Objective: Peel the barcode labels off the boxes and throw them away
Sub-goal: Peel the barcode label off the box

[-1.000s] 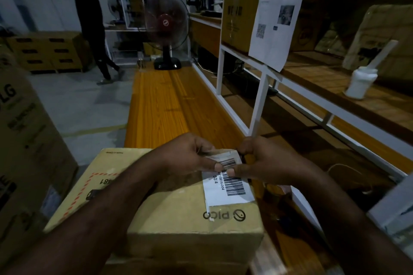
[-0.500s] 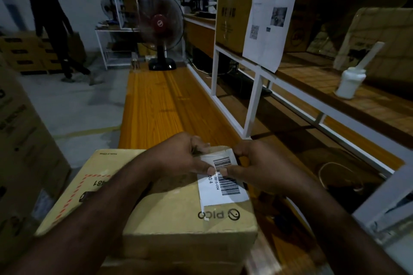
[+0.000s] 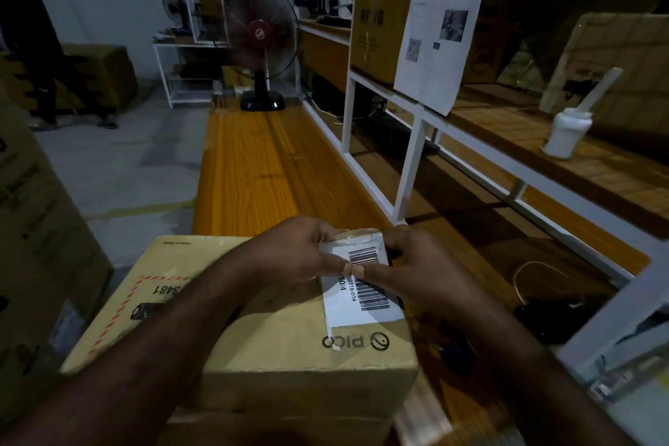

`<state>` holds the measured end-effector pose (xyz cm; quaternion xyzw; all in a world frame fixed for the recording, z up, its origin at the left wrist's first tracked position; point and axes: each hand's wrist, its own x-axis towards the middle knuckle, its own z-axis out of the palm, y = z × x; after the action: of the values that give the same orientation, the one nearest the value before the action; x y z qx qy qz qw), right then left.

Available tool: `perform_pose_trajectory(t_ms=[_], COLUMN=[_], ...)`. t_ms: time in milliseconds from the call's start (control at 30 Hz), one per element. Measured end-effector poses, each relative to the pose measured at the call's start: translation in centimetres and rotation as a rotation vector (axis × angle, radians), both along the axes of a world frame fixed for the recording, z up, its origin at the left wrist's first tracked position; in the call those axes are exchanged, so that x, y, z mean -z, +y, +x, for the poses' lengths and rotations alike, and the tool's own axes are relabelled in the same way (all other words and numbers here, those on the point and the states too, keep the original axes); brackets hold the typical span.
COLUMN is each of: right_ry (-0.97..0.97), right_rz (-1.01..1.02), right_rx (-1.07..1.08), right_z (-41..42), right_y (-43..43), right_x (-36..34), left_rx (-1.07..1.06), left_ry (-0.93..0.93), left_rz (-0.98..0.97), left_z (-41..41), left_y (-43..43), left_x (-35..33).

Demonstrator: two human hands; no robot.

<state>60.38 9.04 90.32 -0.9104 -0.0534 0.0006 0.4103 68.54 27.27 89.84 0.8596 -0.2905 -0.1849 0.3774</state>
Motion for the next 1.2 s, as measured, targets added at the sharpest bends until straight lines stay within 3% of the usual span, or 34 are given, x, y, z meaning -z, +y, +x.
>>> perform_pose_trajectory(t_ms=[400, 667, 800, 967, 1067, 1200], right_ry=[-0.006, 0.009, 0.062, -0.01, -0.135, -0.263], right_rz=[-0.029, 0.195, 0.071, 0.078, -0.022, -0.146], right_rx=[0.078, 0.09, 0.062, 0.105, 0.111, 0.171], right_z=[0.0, -0.4, -0.5, -0.8, -1.3, -2.4], right_y=[-0.2, 0.0, -0.3, -0.3, -0.2, 0.3], right_x=[1.4, 1.1, 1.2, 2.5, 3.1, 3.5], left_rx=[-0.073, -0.081, -0.054, -0.041, -0.012, -0.051], left_ry=[0.0, 0.029, 0.018, 0.081, -0.024, -0.153], left_rz=[-0.145, -0.236, -0.258, -0.218, -0.085, -0.067], left_z=[-0.6, -1.3, -1.6, -1.6, -2.0, -2.8], left_y=[0.3, 0.6, 0.7, 1.5, 2.1, 2.3], left_x=[-0.5, -0.9, -1.3, -1.3, -0.8, 0.3])
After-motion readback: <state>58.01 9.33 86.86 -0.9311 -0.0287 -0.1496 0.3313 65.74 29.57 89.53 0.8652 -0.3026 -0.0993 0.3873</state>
